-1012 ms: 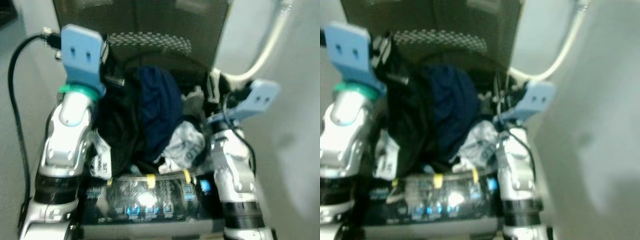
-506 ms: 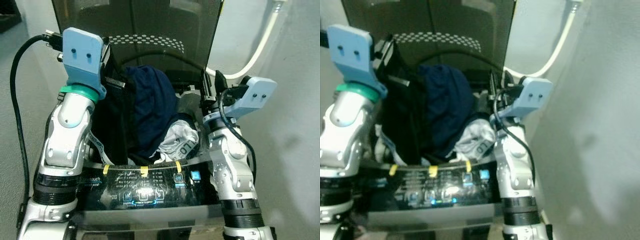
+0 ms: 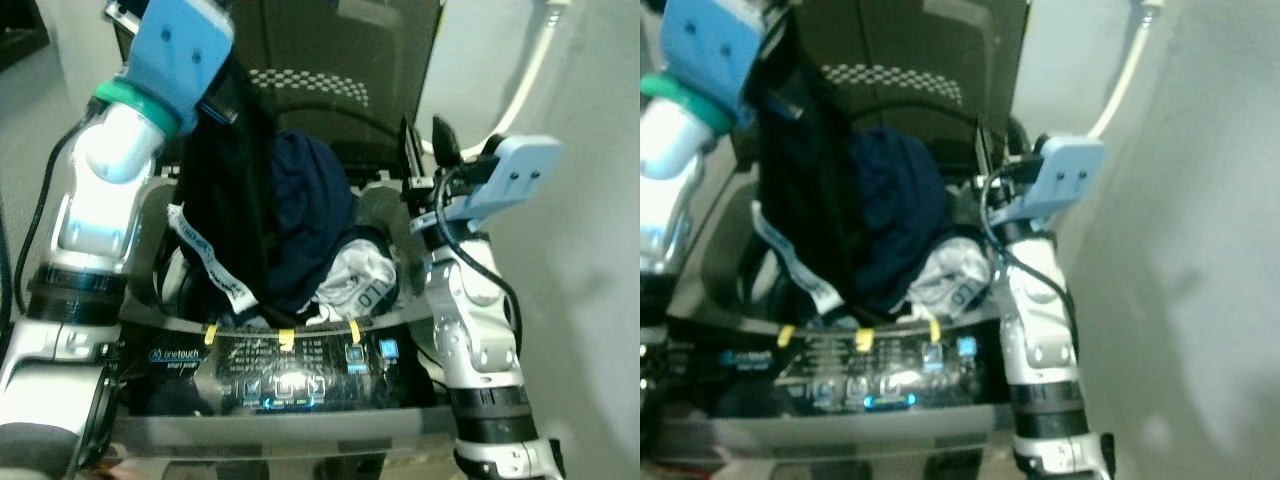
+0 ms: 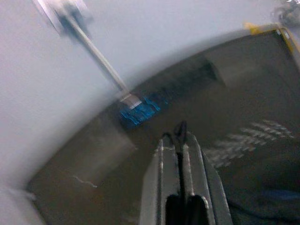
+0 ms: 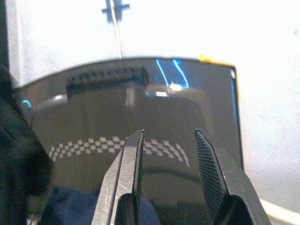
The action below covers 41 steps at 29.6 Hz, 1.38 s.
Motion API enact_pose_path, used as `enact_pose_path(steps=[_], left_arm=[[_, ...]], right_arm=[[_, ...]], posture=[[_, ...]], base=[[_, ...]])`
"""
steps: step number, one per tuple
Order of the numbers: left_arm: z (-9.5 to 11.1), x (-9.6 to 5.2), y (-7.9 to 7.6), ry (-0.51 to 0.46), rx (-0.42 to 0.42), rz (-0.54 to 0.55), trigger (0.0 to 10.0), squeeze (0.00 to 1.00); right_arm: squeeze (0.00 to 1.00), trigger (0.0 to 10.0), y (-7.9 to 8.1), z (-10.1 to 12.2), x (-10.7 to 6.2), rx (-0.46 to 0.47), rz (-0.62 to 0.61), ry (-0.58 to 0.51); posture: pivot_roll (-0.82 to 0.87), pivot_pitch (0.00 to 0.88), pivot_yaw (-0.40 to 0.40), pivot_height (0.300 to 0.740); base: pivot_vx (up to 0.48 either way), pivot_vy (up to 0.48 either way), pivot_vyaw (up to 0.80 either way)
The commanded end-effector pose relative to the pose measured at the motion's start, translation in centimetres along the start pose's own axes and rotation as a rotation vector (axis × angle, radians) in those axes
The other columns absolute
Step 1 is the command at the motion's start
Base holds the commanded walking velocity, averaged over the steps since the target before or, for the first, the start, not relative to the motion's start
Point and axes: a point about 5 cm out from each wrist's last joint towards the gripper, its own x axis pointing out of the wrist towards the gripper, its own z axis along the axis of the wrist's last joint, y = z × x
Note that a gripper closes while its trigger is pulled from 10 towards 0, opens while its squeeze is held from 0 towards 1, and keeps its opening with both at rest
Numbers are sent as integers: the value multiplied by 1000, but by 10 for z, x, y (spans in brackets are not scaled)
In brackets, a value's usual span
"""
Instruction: Clothes washing
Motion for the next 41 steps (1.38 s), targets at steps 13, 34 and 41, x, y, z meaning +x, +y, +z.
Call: enact_pose_path(steps=[13, 34, 41], left_arm=[[-52, -57, -68, 319, -468, -311, 10000, 1000], [-1, -116, -91, 84, 31, -716, 10000, 0], [4, -97, -107, -77, 245, -617, 10000, 0]], right_arm=[[0, 10000, -5, 2, -8, -20, -25, 2], [0, 10000, -10, -15, -15, -21, 74, 106], [0, 10000, -1, -18, -15, -5, 100, 104]], posture=[[46, 72, 38, 740], [114, 68, -1, 740], [106, 46, 2, 740]], base=[[0, 0, 0], [0, 0, 0], [0, 0, 0]])
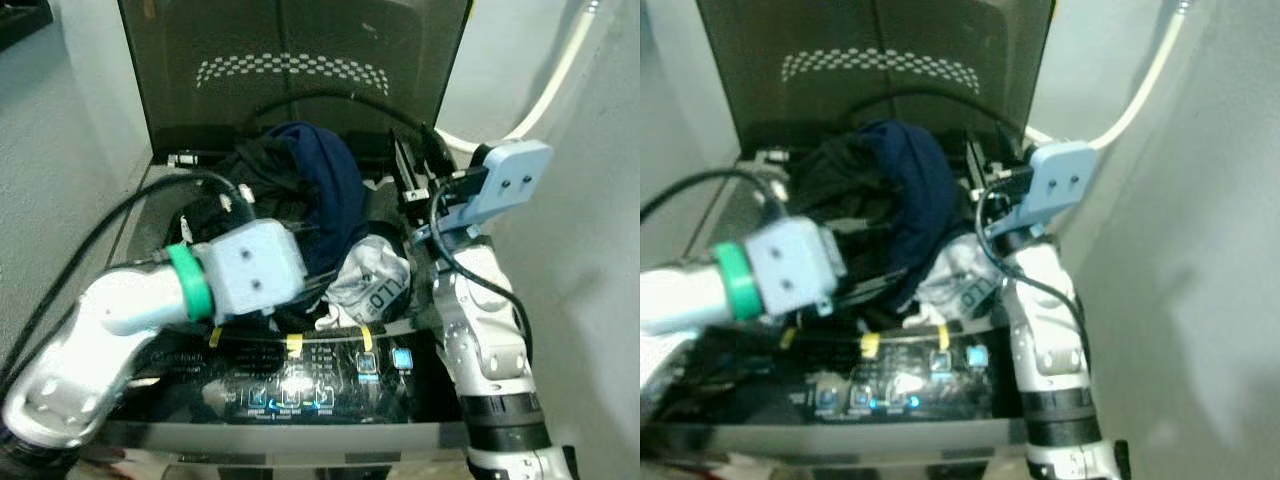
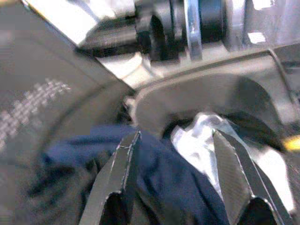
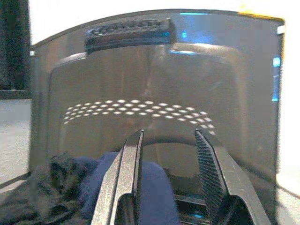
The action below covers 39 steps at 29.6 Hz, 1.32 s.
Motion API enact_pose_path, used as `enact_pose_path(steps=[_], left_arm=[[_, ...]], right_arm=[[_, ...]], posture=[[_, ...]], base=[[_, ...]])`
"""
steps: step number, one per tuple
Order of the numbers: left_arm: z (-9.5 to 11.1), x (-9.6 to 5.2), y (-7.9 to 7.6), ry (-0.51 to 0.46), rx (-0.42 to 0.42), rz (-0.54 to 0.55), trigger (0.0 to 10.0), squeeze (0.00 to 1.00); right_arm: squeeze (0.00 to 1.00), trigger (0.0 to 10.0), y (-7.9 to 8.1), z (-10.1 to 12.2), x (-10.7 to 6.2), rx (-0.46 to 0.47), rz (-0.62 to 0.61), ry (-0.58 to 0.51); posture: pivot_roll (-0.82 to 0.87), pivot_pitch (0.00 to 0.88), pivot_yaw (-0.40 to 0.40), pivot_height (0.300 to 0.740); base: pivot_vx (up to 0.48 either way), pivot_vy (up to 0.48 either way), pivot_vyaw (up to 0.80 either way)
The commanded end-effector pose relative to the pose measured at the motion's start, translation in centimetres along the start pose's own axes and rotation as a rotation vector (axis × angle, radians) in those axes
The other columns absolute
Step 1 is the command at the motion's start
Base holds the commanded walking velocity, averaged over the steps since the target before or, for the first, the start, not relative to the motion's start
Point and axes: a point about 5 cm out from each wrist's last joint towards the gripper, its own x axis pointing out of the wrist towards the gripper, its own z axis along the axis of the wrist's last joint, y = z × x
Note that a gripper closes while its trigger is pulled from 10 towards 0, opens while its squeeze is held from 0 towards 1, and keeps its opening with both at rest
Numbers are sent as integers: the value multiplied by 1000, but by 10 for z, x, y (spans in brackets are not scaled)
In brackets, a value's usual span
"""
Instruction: Clothes washing
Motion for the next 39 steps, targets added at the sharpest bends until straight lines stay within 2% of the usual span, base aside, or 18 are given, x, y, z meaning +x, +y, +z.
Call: enact_pose_path(steps=[1, 2, 5, 10, 12, 14, 15, 16, 18, 19, 20, 21, 22, 24, 27, 29, 33, 39], left_arm=[[7, 5, 5, -41, 89, 58, 10000, 0], [7, 5, 5, -41, 89, 58, 10000, 0], [21, 16, -1, -148, 281, 73, 10000, 0], [25, 24, -5, -188, 288, 84, 10000, 0], [22, 27, 5, -177, 212, 172, 10000, 0], [22, 27, 5, -177, 212, 172, 10000, 0], [17, 23, 21, -146, 106, 299, 10000, 0], [17, 23, 21, -146, 106, 299, 10000, 0], [0, 1, 56, -79, -130, 633, 10000, 0], [0, 1, 56, -79, -130, 633, 10000, 0], [-13, -15, 66, -49, -246, 800, 10000, 0], [-13, -15, 66, -49, -246, 800, 10000, 0], [-27, -28, 69, -13, -324, 914, 10000, 0], [-27, -28, 69, -13, -324, 914, 10000, 0], [-44, -43, 66, 16, -430, 1045, 10000, 0], [-49, -47, 64, 24, -457, 1086, 10000, 0], [-53, -47, 64, 29, -467, 1119, 10000, 0], [-55, -51, 71, 50, -485, 1173, 10000, 0]], right_arm=[[0, 10000, 1, -2, -1, -6, 11, 1], [0, 10000, 1, -2, -1, -6, 11, 1], [0, 10000, 2, -3, 2, 7, -15, -1], [0, 10000, 2, -4, 0, 9, -11, 0], [0, 10000, -2, -10, -4, 38, -66, 22], [0, 10000, -2, -10, -4, 38, -66, 22], [0, 10000, -5, -16, -7, 66, -112, 59], [0, 10000, -5, -16, -7, 66, -112, 59], [0, 10000, -13, -26, -14, 140, -191, 115], [0, 10000, -13, -26, -14, 140, -191, 115], [0, 10000, -17, -29, -17, 161, -217, 131], [0, 10000, -17, -29, -17, 161, -217, 131], [0, 10000, -20, -31, -18, 180, -242, 139], [0, 10000, -20, -31, -18, 180, -242, 139], [0, 10000, -19, -33, -15, 189, -242, 140], [0, 10000, -20, -32, -10, 187, -234, 134], [0, 10000, -22, -26, 2, 180, -221, 95], [0, 10000, -24, -23, 3, 181, -219, 78]], posture=[[107, 46, 0, 740], [107, 46, 0, 740], [105, 47, -1, 740], [106, 40, 15, 740], [102, 37, 14, 740], [102, 37, 14, 740], [99, 23, 17, 740], [99, 23, 17, 740], [88, 36, 13, 740], [88, 36, 13, 740], [94, 46, 2, 740], [94, 46, 2, 740], [105, 42, -20, 740], [105, 42, -20, 740], [100, 19, -36, 740], [99, 18, -54, 740], [89, 0, -57, 740], [91, 0, -62, 740]], base=[[0, 0, 0], [0, 0, 0], [0, 0, 0], [0, 0, 0], [0, 0, 0], [0, 0, 0], [0, 0, 0], [0, 0, 0], [0, 0, 0], [0, 0, 0], [0, 0, 0], [0, 0, 0], [0, 0, 0], [0, 0, 0], [0, 0, 0], [0, 0, 0], [0, 0, 0], [0, 0, 0]])
